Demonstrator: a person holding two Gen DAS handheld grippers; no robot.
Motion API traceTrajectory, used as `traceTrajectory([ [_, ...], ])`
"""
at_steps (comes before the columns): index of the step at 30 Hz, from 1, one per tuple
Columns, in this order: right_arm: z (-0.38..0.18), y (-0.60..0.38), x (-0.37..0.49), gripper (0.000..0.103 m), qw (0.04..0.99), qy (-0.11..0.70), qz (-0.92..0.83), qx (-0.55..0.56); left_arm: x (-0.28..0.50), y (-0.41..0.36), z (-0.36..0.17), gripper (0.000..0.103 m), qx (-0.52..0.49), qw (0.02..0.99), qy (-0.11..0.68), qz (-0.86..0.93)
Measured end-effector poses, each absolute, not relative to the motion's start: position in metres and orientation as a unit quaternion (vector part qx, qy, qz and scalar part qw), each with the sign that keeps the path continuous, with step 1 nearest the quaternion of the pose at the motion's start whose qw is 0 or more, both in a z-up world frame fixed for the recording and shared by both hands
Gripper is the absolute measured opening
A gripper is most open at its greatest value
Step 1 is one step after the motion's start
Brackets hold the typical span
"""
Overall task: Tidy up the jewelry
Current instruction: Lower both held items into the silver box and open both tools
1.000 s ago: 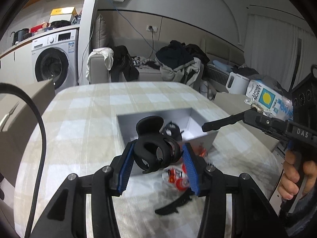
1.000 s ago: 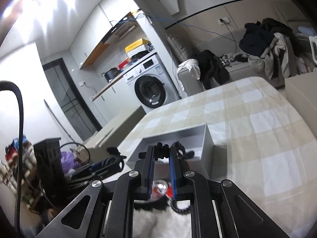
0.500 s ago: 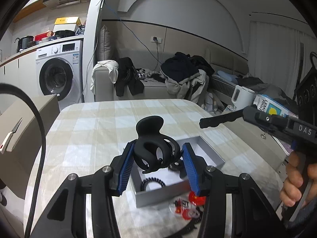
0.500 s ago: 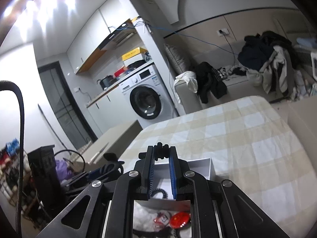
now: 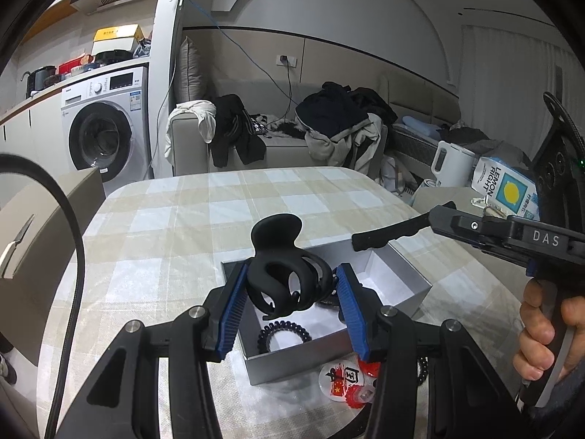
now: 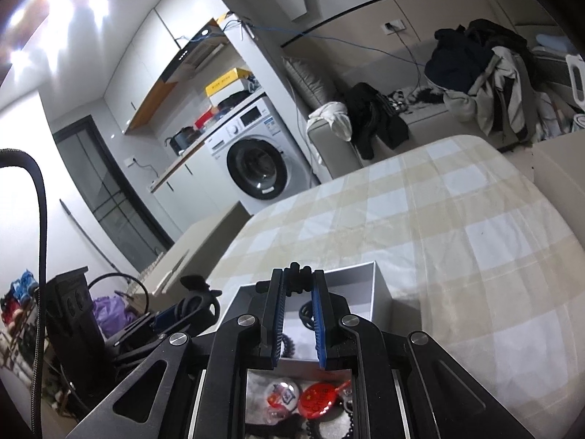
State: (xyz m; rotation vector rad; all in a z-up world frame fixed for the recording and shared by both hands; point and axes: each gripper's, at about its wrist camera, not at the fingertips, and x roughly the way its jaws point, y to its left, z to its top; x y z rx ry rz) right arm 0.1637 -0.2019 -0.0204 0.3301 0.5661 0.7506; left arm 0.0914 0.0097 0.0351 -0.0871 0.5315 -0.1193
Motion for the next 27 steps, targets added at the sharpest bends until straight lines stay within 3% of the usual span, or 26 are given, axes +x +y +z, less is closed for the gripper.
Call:
traceTrajectory([
  [27,-0.041,-0.178,0.167,0.014,0.86,0.325,0.373,0.123,0.099,0.003,0.019,0.043,-0.035,0.954,0.292,-0.056],
])
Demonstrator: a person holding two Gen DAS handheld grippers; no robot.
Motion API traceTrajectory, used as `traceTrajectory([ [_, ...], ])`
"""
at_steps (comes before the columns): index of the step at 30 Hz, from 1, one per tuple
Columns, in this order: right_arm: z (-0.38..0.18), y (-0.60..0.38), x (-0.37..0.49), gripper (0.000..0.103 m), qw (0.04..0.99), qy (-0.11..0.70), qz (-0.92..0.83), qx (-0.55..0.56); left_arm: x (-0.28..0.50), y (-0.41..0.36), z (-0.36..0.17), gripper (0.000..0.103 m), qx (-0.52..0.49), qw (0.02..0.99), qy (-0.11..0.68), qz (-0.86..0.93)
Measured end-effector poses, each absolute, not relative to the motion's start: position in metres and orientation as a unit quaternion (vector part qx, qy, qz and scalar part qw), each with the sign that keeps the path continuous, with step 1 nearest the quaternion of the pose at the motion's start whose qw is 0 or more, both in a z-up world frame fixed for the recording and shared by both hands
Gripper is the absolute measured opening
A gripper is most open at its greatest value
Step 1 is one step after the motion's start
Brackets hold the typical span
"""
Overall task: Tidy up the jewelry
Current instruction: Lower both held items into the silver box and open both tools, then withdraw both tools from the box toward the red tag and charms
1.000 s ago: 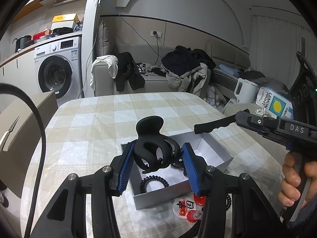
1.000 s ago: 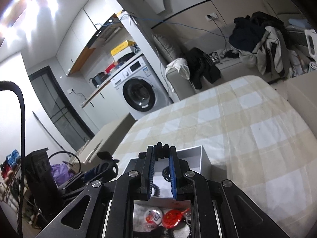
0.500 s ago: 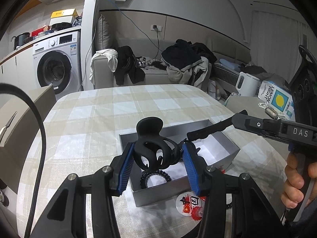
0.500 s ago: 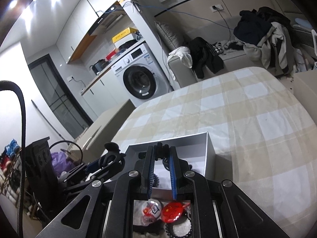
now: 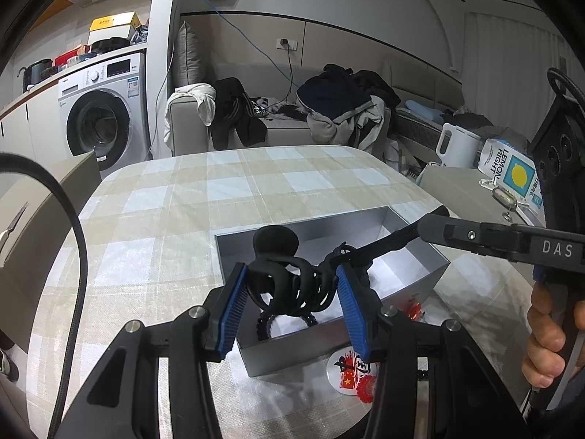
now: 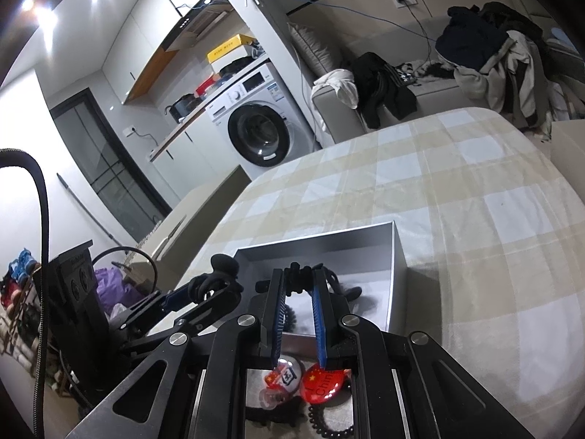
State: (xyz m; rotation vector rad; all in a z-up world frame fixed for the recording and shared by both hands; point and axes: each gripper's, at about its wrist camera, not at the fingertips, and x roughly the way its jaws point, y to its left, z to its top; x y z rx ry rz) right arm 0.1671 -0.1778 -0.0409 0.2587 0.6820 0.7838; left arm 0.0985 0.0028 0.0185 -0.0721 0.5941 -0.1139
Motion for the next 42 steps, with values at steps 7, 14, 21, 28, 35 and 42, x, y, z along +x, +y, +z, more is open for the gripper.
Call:
traceTrajectory([
  [7,-0.041,-0.177,0.169,0.026,0.857,0.333,0.374,0.122,0.096,-0.004,0.021,0.044,-0.034,0.951,0.298,-0.074],
  [14,-0.033,-0.186,0.163,0.059,0.861,0.316,0.378,0.126,0.089,-0.002,0.028,0.091,-0.039,0.955,0.283,-0.082],
  [21,-0.031,-0.193,0.149,0.103,0.863,0.311,0.385,0.1,0.072,0.007,0.035,0.102,-0.05,0.956,0.281,-0.071],
  [28,-0.048,-0.204,0.128,0.103,0.867,0.32,0.377,0.065,0.044,0.008,0.016,0.102,-0.078,0.949,0.297,-0.066],
  [35,-0.076,-0.205,0.13,0.103,0.859,0.363,0.358,0.047,0.045,-0.005,-0.001,0.102,-0.063,0.945,0.313,-0.075],
  [42,-0.086,-0.204,0.128,0.082,0.855,0.366,0.366,0.019,0.043,-0.007,-0.002,0.102,-0.048,0.949,0.303,-0.075],
])
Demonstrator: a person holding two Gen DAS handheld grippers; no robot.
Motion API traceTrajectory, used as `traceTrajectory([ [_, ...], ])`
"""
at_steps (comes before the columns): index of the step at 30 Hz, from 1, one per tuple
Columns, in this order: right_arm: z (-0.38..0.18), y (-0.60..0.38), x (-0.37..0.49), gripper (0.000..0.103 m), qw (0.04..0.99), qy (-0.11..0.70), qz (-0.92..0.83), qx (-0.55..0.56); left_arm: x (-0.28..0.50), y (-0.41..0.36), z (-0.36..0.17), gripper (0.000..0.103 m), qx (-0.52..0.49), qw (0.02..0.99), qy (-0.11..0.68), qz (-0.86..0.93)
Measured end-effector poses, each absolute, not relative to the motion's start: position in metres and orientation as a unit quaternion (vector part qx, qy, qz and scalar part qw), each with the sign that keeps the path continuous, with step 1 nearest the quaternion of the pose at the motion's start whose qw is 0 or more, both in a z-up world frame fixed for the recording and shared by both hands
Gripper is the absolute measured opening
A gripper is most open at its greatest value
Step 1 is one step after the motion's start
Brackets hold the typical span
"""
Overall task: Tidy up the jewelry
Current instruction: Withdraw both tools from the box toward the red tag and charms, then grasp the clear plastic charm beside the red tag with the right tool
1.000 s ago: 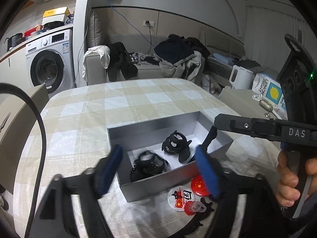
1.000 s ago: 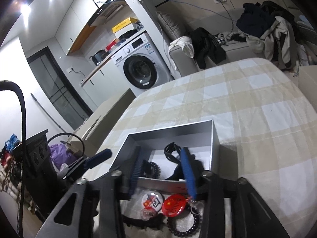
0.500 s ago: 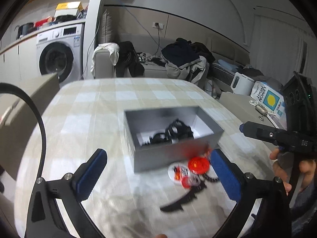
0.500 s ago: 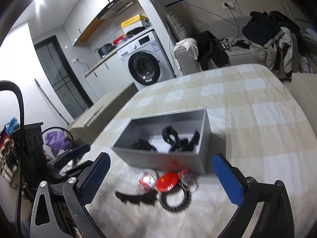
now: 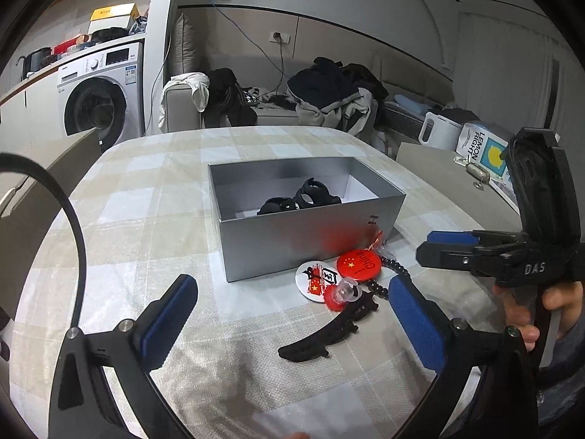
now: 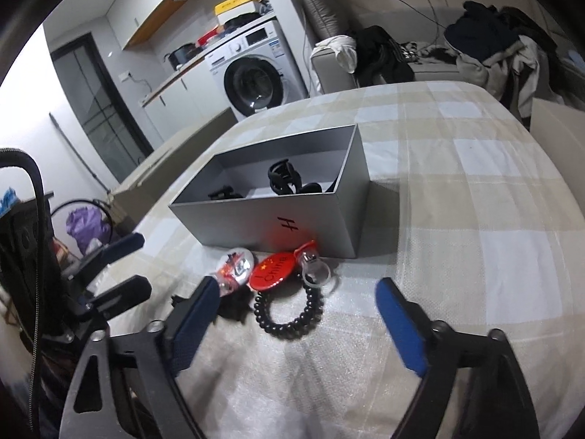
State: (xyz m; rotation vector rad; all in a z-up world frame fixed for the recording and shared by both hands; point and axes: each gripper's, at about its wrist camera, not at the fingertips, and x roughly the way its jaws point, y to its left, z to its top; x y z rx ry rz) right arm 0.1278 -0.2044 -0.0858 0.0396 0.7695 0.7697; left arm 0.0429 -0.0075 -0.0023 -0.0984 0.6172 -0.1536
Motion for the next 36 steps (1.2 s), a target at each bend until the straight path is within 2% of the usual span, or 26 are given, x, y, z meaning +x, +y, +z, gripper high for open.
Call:
traceTrajectory([
  [2,-0.089,-0.202,0.128,0.078,0.852,0.371,0.369,0.012,0.043,-0.007,-0.005,0.102,-0.05,0.947,0.307,-0.077],
  [5,-0.092,-0.199,0.129,0.066,0.846,0.382,0.373,0.008,0.045,-0.006,-0.01,0.102,-0.049,0.943,0.319,-0.077],
  [14,-0.091,-0.196,0.139,0.059,0.847,0.382,0.369,0.023,0.042,-0.008,-0.011,0.102,-0.049,0.941,0.325,-0.079],
  [25,-0.099,-0.176,0.151,0.048,0.848,0.4,0.348,-0.022,0.044,-0.005,-0.012,0.102,-0.058,0.938,0.331,-0.085],
  [34,-0.099,-0.174,0.146,0.032,0.848,0.394,0.352,-0.03,0.044,-0.004,-0.012,0.102,-0.059,0.937,0.332,-0.088],
  [36,-0.098,-0.173,0.145,0.026,0.85,0.39,0.353,-0.035,0.044,-0.005,-0.012,0.102,-0.059,0.938,0.331,-0.088],
])
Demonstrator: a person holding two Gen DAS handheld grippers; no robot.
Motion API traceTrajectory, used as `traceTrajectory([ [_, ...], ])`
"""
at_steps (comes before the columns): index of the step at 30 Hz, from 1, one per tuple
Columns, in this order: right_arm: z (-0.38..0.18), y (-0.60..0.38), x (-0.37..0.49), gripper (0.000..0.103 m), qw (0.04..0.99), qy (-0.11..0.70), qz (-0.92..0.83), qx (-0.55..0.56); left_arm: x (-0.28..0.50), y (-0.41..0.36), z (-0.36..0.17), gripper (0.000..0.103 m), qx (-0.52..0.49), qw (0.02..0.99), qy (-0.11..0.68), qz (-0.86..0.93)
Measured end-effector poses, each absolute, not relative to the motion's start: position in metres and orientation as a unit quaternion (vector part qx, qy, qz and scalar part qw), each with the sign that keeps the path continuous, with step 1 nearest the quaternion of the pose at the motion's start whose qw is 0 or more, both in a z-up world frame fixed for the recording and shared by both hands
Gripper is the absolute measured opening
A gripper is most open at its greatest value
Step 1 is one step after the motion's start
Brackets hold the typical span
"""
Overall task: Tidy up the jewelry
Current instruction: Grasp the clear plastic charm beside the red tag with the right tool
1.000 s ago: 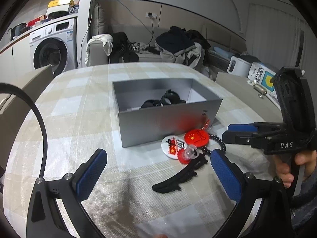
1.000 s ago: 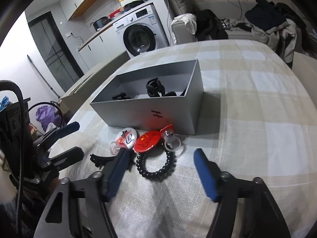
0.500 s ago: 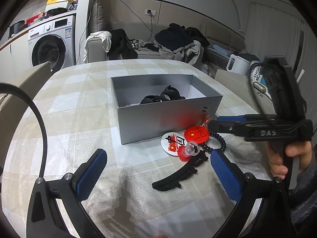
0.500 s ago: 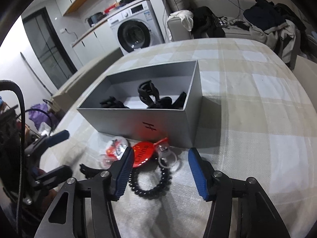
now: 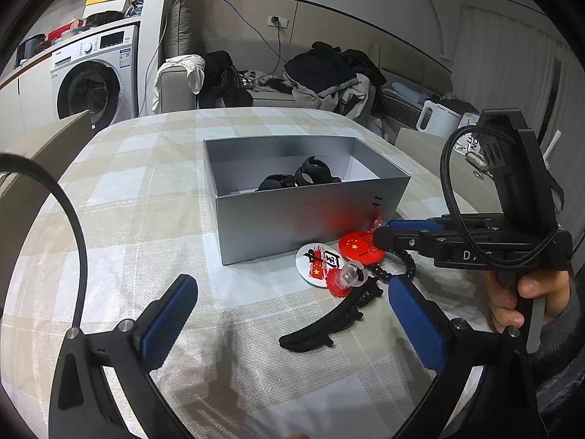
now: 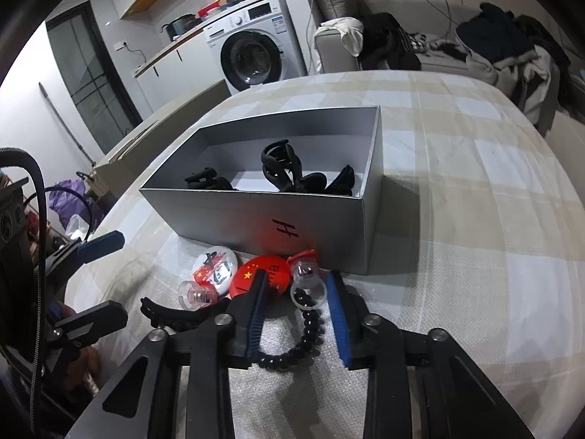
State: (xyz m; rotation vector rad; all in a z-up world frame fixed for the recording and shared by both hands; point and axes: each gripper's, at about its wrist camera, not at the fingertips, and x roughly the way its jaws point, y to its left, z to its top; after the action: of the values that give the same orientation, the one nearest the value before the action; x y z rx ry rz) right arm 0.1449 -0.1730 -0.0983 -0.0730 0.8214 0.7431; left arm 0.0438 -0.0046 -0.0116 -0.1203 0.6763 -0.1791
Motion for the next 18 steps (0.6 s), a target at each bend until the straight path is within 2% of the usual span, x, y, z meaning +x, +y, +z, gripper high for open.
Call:
traceTrajectory([
  [2,-0.097,-0.173,0.143,0.018,0.849,0.389,0.355,-0.035,0.044,-0.005,-0.012,0.102,-0.059,0.938,0.331,-0.088],
  [18,-0.085,-0.197,0.123,0.018,0.861,0.336,0.382,0.002,0.043,-0.011,-0.008,0.102,-0.051,0.939,0.327,-0.091],
])
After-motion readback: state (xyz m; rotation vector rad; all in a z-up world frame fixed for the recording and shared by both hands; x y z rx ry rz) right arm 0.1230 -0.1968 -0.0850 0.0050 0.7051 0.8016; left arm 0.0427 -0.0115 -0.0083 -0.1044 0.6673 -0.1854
